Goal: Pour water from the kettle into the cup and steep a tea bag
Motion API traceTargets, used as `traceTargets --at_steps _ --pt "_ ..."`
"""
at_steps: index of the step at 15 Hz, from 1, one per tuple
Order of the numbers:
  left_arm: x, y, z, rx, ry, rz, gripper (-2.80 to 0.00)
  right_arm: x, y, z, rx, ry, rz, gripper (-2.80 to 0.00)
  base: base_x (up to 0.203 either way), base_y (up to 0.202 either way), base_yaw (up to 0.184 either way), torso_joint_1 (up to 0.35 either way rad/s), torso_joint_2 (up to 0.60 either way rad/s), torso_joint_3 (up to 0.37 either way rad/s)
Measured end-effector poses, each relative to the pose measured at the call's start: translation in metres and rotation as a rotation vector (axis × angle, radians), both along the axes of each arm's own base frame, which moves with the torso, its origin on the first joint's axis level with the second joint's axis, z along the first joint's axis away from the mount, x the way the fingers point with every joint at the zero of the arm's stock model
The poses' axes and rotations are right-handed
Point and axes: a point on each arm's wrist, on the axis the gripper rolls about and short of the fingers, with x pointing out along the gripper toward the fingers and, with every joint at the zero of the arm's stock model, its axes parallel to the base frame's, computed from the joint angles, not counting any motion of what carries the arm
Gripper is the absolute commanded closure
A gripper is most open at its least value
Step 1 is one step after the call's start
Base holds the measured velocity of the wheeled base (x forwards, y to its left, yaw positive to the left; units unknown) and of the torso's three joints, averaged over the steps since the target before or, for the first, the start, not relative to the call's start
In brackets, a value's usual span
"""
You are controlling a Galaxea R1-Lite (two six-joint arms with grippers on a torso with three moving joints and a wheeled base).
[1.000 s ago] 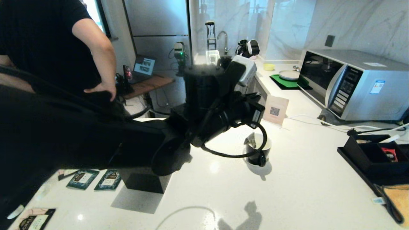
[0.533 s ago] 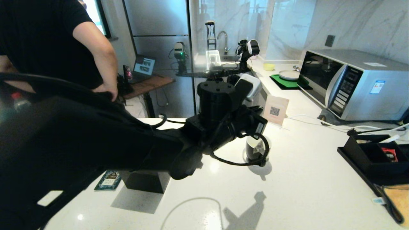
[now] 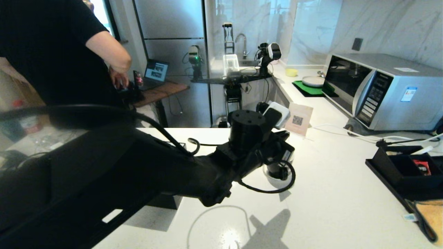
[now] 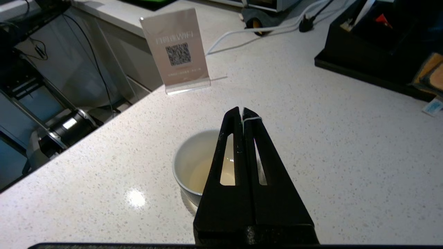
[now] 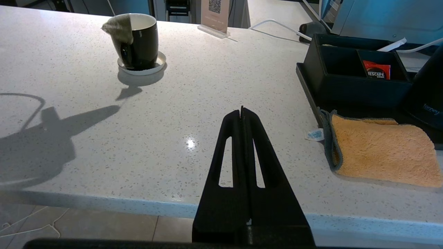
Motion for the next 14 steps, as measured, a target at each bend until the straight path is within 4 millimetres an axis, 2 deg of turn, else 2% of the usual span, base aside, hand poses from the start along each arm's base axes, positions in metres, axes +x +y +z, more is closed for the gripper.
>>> traceTargets --at_steps 8,11,14 --pt "0.006 -0.008 -0.027 0.01 0.012 -0.001 0.0 0.0 0.0 0.0 0.0 0.0 0.0 0.0 0.0 0.0 0.0 0.0 0.0 0.0" --pt "0.009 -0.01 -0.02 -0.01 -0.003 0.0 0.0 0.0 0.0 0.0 0.0 0.0 0.0 0.0 0.0 0.0 0.0 0.0 0.0 0.0" --pt "0.012 -0.014 -0.003 -0.053 -0.04 0.001 0.0 0.0 0.0 0.0 0.0 0.0 0.0 0.0 0.0 0.0 0.0 0.0 0.0 0.0"
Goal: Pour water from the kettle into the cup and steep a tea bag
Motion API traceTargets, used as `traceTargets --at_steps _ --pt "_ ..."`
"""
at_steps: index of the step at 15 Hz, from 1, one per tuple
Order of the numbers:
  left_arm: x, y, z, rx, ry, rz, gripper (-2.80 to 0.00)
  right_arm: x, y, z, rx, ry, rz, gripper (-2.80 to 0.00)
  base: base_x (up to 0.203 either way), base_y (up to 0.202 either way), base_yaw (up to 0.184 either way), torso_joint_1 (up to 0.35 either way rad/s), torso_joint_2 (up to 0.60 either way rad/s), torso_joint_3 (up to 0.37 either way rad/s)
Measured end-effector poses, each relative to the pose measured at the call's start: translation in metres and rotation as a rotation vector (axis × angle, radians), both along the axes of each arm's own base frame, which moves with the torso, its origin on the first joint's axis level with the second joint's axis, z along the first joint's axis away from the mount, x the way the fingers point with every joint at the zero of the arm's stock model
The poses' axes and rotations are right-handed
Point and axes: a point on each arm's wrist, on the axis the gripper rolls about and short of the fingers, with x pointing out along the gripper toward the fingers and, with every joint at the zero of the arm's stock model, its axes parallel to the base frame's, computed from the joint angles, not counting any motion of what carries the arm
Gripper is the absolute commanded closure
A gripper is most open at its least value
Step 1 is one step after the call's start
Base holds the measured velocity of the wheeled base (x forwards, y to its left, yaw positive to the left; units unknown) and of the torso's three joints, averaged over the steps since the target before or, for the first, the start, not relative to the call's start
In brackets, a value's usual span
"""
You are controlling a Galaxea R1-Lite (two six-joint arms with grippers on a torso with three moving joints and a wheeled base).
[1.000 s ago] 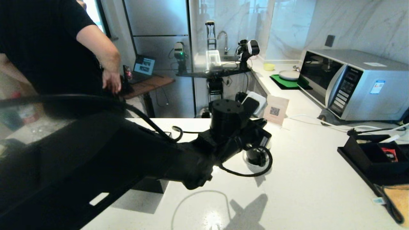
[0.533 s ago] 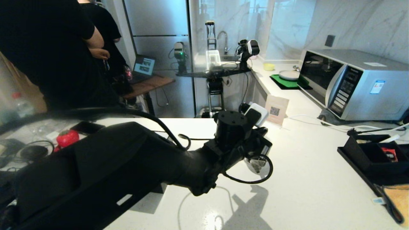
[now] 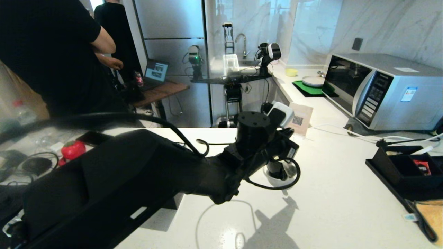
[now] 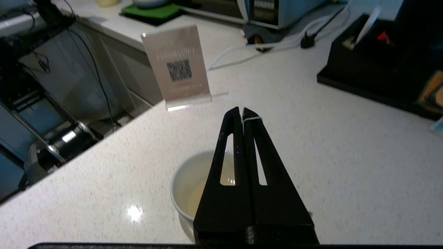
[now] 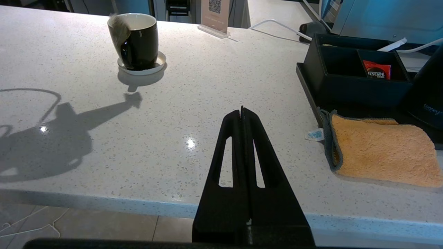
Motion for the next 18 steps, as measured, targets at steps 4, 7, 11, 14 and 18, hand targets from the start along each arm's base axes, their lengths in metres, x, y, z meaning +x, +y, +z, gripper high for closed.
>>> traceTargets --at_steps 4,7,11,14,18 --pt "0.005 -0.006 0.028 -0.056 -0.049 0.0 0.0 0.0 0.0 0.0 0.0 0.0 0.0 0.0 0.0 0.0 0.0 0.0 0.0 0.0" --pt "0.012 -0.008 0.041 -0.09 -0.081 0.007 0.0 0.0 0.0 0.0 0.0 0.0 0.0 0.0 0.0 0.0 0.0 0.0 0.0 0.0" --pt "0.018 -0.012 0.029 -0.079 -0.074 0.013 0.0 0.0 0.0 0.0 0.0 0.0 0.0 0.0 0.0 0.0 0.0 0.0 0.0 0.0" --pt "0.025 -0.012 0.014 -0.046 -0.073 0.025 0.0 0.0 0.0 0.0 0.0 0.0 0.0 0.0 0.0 0.0 0.0 0.0 0.0 0.0" --pt "0.032 -0.011 0.0 -0.021 -0.057 0.036 0.0 0.0 0.0 0.0 0.0 0.0 0.0 0.0 0.0 0.0 0.0 0.0 0.0 0.0"
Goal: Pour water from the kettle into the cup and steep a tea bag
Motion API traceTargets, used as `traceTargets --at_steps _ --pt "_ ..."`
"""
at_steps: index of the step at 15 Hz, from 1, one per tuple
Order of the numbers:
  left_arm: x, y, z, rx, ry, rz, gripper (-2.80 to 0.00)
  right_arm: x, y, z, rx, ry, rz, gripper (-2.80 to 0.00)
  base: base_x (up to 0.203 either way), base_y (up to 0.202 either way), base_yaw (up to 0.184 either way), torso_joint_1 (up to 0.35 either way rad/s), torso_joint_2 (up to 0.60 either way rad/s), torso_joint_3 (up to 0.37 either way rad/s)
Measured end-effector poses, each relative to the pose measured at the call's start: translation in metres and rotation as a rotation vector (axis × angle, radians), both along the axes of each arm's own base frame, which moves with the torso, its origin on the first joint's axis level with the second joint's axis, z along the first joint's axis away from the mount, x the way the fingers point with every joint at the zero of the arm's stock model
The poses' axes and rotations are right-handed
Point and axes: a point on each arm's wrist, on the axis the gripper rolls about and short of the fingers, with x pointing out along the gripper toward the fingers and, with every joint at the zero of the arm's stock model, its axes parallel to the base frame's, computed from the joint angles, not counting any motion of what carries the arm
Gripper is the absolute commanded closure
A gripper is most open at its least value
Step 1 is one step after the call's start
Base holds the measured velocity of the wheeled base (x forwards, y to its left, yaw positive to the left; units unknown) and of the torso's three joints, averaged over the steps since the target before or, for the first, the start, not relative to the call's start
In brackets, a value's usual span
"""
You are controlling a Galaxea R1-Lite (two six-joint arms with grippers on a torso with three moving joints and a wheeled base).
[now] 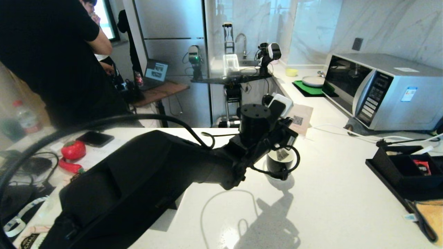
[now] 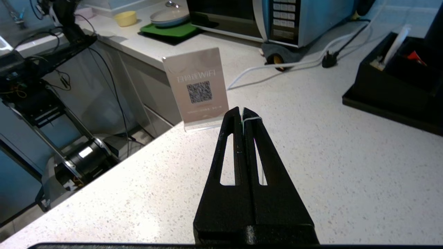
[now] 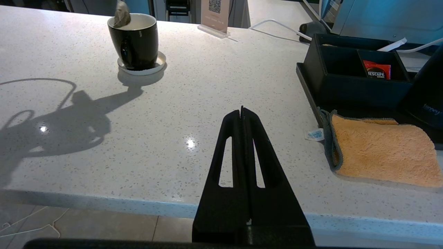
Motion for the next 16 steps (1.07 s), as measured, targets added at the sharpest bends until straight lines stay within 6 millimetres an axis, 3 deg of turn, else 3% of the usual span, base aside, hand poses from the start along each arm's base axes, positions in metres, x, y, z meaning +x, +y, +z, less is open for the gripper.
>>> traceTargets --at_steps 11,16 --pt "0.009 -0.002 -0.032 0.047 0.044 0.011 0.0 0.0 0.0 0.0 0.0 0.0 0.0 0.0 0.0 0.0 0.0 0.0 0.0 0.0" --pt "0.011 -0.002 -0.037 0.053 0.05 0.013 0.0 0.0 0.0 0.0 0.0 0.0 0.0 0.0 0.0 0.0 0.0 0.0 0.0 0.0"
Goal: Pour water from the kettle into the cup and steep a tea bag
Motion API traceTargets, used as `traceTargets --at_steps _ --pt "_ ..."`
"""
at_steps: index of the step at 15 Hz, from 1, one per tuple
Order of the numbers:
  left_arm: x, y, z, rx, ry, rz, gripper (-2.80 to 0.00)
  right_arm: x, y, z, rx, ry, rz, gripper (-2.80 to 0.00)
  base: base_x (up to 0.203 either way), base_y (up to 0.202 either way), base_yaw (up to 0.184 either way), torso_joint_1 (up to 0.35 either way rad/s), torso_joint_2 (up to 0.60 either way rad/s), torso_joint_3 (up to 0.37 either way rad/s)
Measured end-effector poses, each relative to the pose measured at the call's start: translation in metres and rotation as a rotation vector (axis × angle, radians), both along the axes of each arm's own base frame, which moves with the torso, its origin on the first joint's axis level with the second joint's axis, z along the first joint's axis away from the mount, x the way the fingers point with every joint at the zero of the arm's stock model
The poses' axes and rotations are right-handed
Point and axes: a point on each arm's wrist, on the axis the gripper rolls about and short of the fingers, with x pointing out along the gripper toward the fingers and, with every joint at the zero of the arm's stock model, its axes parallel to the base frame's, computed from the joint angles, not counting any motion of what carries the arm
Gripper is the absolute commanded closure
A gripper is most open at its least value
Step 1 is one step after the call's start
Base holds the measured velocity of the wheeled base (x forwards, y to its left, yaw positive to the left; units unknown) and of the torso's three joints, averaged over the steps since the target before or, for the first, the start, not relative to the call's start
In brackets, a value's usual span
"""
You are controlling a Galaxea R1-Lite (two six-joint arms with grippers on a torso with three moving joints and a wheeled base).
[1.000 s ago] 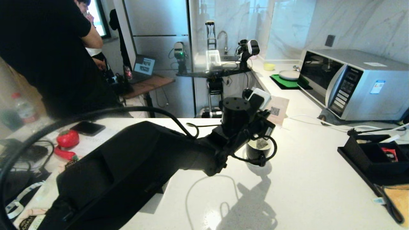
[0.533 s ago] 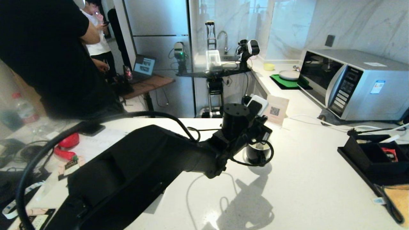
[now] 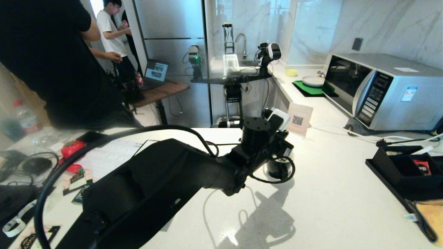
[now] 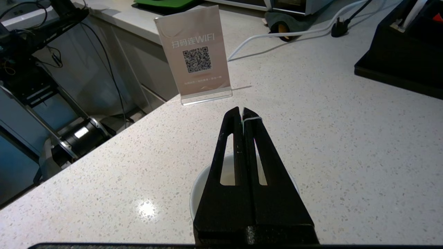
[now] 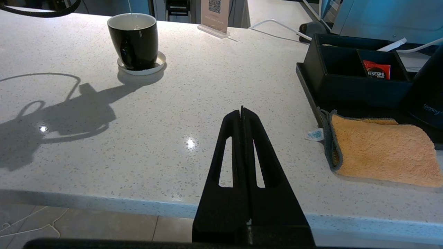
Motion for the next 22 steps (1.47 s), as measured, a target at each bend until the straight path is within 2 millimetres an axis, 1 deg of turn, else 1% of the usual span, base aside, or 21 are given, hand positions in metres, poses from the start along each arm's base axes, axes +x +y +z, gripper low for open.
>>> traceTargets --at_steps 2,4,11,13,17,19,22 --pt "0.0 0.0 0.003 -0.005 -0.004 0.001 0.0 0.0 0.0 0.0 0.0 0.0 0.0 0.0 0.0 0.0 0.0 0.0 0.0 0.0" --pt "-0.001 0.001 0.01 -0.016 -0.016 0.002 0.0 0.0 0.0 0.0 0.0 0.0 0.0 0.0 0.0 0.0 0.0 0.0 0.0 0.0" --pt "-0.011 0.007 0.052 -0.066 -0.071 0.002 0.0 0.0 0.0 0.0 0.0 0.0 0.0 0.0 0.0 0.0 0.0 0.0 0.0 0.0" --pt "-0.012 0.008 0.057 -0.07 -0.078 0.002 0.0 0.0 0.0 0.0 0.0 0.0 0.0 0.0 0.0 0.0 0.0 0.0 0.0 0.0" --pt "-0.012 0.009 0.054 -0.054 -0.09 0.003 0.0 0.0 0.0 0.0 0.0 0.0 0.0 0.0 0.0 0.0 0.0 0.0 0.0 0.0" --pt "-0.01 0.008 0.048 -0.044 -0.08 0.005 0.0 0.0 0.0 0.0 0.0 0.0 0.001 0.0 0.0 0.0 0.0 0.0 0.0 0.0" --pt "-0.009 0.008 0.032 -0.015 -0.054 0.007 0.0 0.0 0.0 0.0 0.0 0.0 0.0 0.0 0.0 0.0 0.0 0.0 0.0 0.0"
